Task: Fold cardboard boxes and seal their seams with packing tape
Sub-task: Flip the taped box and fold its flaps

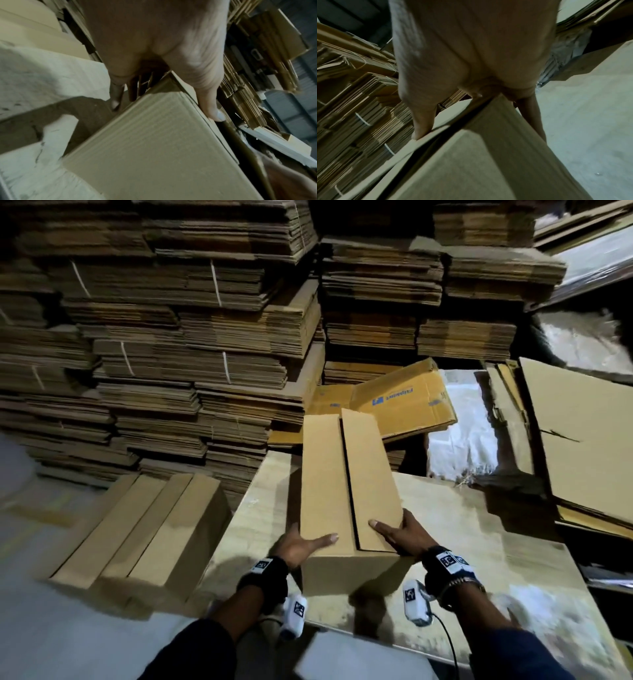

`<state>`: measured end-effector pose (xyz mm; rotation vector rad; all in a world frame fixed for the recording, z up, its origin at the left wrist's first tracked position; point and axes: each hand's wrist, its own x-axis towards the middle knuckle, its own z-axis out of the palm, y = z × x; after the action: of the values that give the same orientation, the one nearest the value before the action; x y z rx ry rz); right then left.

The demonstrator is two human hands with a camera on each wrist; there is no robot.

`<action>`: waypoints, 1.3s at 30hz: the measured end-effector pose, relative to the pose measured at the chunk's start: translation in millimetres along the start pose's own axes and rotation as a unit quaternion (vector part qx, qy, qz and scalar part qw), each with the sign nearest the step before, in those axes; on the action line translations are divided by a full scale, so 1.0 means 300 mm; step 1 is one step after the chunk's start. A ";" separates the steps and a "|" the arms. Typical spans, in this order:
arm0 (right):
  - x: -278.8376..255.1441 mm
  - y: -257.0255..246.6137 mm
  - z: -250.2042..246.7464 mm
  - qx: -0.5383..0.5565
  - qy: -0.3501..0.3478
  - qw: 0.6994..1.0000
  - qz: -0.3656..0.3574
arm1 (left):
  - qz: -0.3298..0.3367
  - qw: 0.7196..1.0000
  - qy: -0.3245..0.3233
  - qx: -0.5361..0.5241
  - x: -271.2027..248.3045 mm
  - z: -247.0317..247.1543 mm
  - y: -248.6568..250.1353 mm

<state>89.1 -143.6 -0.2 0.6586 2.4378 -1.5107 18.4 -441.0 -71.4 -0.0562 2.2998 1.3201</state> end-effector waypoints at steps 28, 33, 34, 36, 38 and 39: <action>0.218 -0.997 2.041 0.080 -0.030 0.991 -0.106 | 0.059 0.995 0.006 -0.076 0.188 -2.094 -0.785; 0.363 -1.080 2.596 0.074 -0.084 0.990 -0.082 | 0.036 0.998 0.041 -0.025 0.354 -2.488 -1.093; 0.386 -1.091 2.696 0.058 -0.098 0.991 -0.069 | 0.028 0.998 0.049 0.000 0.394 -2.554 -1.166; 0.447 -1.095 2.880 0.035 -0.113 0.992 -0.040 | 0.011 0.998 0.063 0.021 0.468 -2.660 -1.304; 0.500 -1.067 3.025 0.018 -0.125 0.992 -0.028 | -0.035 0.996 0.076 0.027 0.511 -2.720 -1.408; 0.512 -1.056 3.092 0.007 -0.137 0.990 -0.019 | -0.051 0.995 0.078 0.032 0.531 -2.741 -1.463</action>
<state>-253.9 -1045.1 -232.7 0.3782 2.2467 -1.5201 -323.0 -1319.4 -149.2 -0.2606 2.4313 1.2280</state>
